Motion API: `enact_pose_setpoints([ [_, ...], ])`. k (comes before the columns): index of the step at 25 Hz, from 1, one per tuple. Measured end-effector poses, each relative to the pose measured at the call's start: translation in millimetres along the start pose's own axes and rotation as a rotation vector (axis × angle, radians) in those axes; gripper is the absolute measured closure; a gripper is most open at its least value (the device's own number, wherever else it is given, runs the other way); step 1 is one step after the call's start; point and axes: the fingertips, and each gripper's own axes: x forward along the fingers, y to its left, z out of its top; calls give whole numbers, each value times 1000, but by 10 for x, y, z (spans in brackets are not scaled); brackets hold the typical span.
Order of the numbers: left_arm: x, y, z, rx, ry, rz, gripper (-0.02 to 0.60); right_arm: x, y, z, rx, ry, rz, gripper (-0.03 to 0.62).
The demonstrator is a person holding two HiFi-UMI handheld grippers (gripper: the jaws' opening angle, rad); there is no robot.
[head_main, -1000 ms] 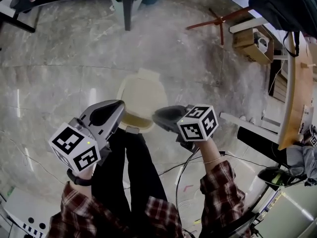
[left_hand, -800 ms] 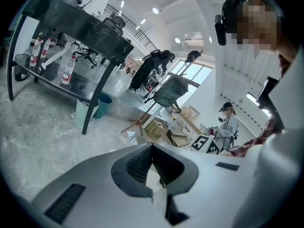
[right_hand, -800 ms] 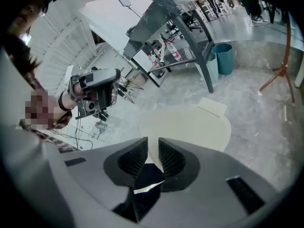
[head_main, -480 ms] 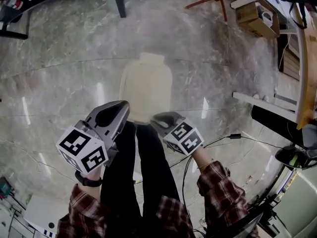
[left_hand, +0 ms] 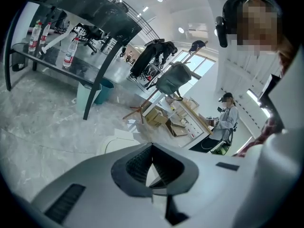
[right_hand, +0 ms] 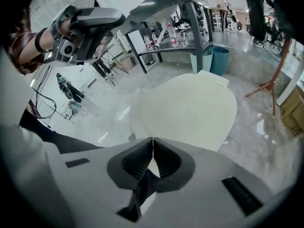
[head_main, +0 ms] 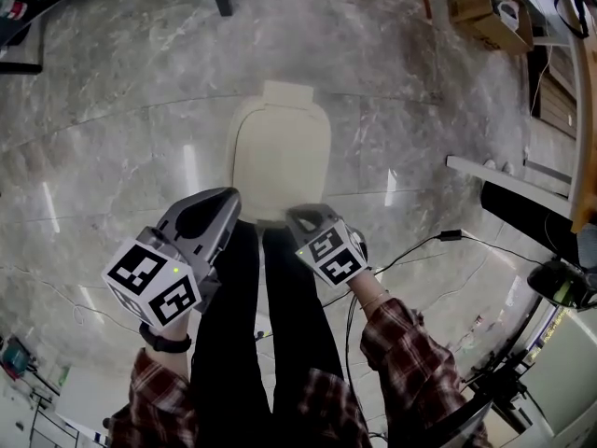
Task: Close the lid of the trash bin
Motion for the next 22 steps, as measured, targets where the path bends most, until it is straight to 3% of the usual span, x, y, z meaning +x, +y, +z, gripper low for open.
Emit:
enact_pose_setpoints([
  [10,-33,201,42,16,0,22,571,227,-38,-122,-43,83,6,579],
  [22,-80,149,77,21,-9,18,571,292,-31,-147,7,132,6,580],
])
